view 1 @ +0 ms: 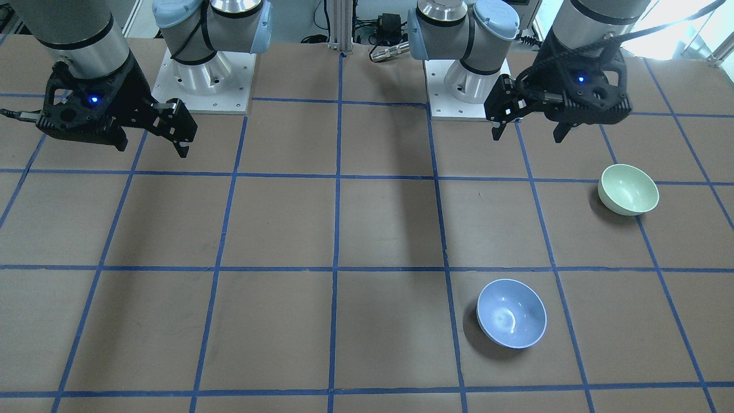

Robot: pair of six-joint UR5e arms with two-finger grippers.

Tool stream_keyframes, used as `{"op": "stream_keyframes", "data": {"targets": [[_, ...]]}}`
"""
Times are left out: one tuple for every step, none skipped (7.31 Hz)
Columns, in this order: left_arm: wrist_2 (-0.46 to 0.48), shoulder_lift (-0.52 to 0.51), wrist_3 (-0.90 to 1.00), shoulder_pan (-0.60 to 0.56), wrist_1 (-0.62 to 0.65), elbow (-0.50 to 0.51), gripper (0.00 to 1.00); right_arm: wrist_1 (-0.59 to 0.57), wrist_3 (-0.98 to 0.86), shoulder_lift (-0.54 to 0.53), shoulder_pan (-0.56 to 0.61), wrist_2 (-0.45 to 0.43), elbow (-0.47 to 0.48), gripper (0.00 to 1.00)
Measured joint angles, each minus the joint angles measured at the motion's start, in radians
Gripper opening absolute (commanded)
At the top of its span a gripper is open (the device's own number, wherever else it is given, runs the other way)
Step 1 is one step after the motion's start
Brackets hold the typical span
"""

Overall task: Stack green bowl on blue bowl
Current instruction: 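Move the left gripper toward the pale green bowl nearer the robot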

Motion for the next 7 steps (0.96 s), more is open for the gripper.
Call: {"op": "stream_keyframes", "data": {"targets": [[-0.004, -0.001, 0.023, 0.059, 0.002, -0.008, 1.0, 0.0, 0.0, 0.0, 0.0, 0.0, 0.0, 1.0], [-0.006, -0.002, 0.047, 0.126, 0.006, -0.022, 1.0, 0.0, 0.0, 0.0, 0.0, 0.0, 0.0, 1.0], [-0.006, -0.007, 0.08, 0.19, 0.013, -0.032, 1.0, 0.0, 0.0, 0.0, 0.0, 0.0, 0.0, 1.0], [-0.004, -0.017, 0.112, 0.254, 0.025, -0.038, 1.0, 0.0, 0.0, 0.0, 0.0, 0.0, 0.0, 1.0], [-0.003, -0.027, 0.147, 0.321, 0.033, -0.051, 1.0, 0.0, 0.0, 0.0, 0.0, 0.0, 0.0, 1.0], [-0.004, -0.032, 0.191, 0.393, 0.056, -0.082, 1.0, 0.0, 0.0, 0.0, 0.0, 0.0, 0.0, 1.0], [-0.005, -0.034, 0.257, 0.469, 0.107, -0.125, 1.0, 0.0, 0.0, 0.0, 0.0, 0.0, 0.0, 1.0]]}}
